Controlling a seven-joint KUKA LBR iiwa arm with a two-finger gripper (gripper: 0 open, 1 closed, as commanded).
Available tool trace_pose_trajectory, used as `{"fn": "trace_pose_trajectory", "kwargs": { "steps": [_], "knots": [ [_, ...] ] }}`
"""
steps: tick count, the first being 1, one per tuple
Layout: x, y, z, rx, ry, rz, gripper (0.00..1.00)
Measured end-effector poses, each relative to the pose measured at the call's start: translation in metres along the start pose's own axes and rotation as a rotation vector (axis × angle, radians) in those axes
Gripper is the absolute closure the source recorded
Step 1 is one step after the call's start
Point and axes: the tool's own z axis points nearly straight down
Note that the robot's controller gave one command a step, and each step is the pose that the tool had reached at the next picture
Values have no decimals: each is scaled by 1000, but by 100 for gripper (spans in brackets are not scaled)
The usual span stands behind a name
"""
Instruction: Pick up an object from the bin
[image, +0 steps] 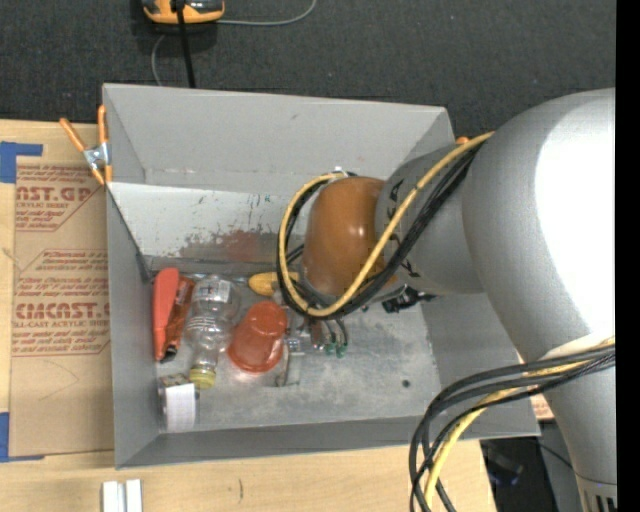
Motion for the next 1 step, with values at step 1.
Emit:
{"fn": "trace_pose_trajectory", "kwargs": {
  "steps": [1],
  "knots": [
    [0,11,-2,1,-1,-24,0]
  ]
}}
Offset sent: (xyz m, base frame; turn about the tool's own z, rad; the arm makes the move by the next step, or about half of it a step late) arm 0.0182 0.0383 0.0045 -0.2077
